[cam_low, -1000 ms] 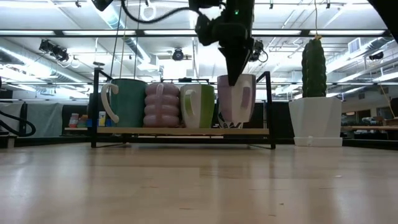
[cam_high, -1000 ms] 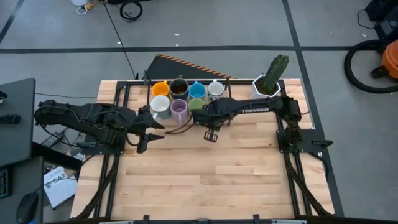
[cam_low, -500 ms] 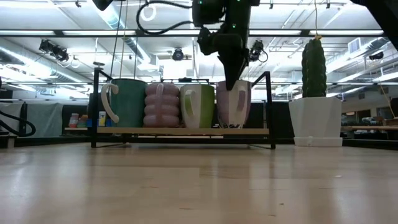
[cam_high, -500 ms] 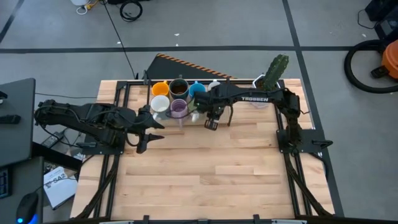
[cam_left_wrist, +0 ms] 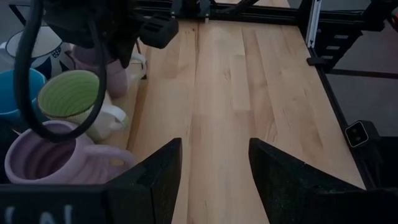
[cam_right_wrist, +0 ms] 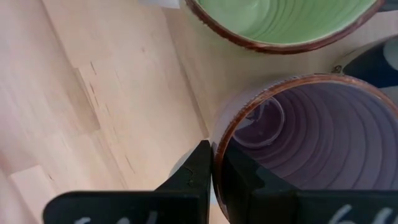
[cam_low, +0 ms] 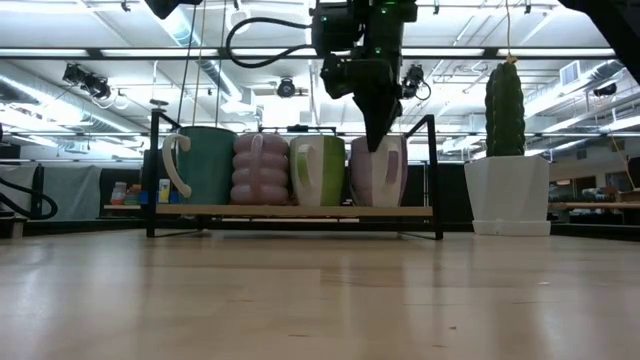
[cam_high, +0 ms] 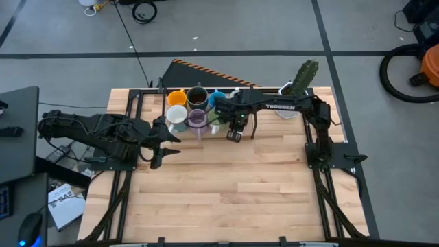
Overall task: Place coffee mugs
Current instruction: Put the purple and white mug on the shelf, then return to Home Position
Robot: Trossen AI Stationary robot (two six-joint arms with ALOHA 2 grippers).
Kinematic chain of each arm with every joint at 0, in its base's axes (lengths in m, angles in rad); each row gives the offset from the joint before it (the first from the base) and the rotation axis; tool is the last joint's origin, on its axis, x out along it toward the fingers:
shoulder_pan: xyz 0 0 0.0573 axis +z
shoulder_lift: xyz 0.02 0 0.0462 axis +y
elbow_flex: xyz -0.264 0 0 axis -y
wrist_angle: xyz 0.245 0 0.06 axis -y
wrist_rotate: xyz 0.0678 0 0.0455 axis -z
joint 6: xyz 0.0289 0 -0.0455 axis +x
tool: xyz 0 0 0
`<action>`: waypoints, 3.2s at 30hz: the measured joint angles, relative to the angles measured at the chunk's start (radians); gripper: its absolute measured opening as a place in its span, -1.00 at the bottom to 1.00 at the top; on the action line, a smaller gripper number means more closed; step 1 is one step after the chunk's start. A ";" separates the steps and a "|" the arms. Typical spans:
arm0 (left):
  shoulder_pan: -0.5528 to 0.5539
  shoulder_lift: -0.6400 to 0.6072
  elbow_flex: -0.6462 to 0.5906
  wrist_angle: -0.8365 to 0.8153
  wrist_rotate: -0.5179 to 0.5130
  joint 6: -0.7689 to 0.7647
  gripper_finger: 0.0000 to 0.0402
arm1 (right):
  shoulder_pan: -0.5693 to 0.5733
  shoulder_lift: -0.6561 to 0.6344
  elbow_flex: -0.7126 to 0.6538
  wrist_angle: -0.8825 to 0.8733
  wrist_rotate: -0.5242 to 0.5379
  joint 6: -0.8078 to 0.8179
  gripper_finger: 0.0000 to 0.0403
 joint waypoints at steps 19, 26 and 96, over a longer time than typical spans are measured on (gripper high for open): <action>0.000 0.000 0.000 -0.011 0.000 -0.008 -0.04 | -0.020 0.001 -0.013 0.002 0.025 -0.002 -0.39; 0.000 0.000 0.000 -0.014 0.000 -0.005 -0.04 | -0.020 0.001 0.043 -0.032 0.028 -0.009 -0.30; -0.327 -0.318 -0.738 0.837 -0.327 0.081 -0.04 | 0.316 -1.247 -1.318 1.226 0.294 0.098 -0.30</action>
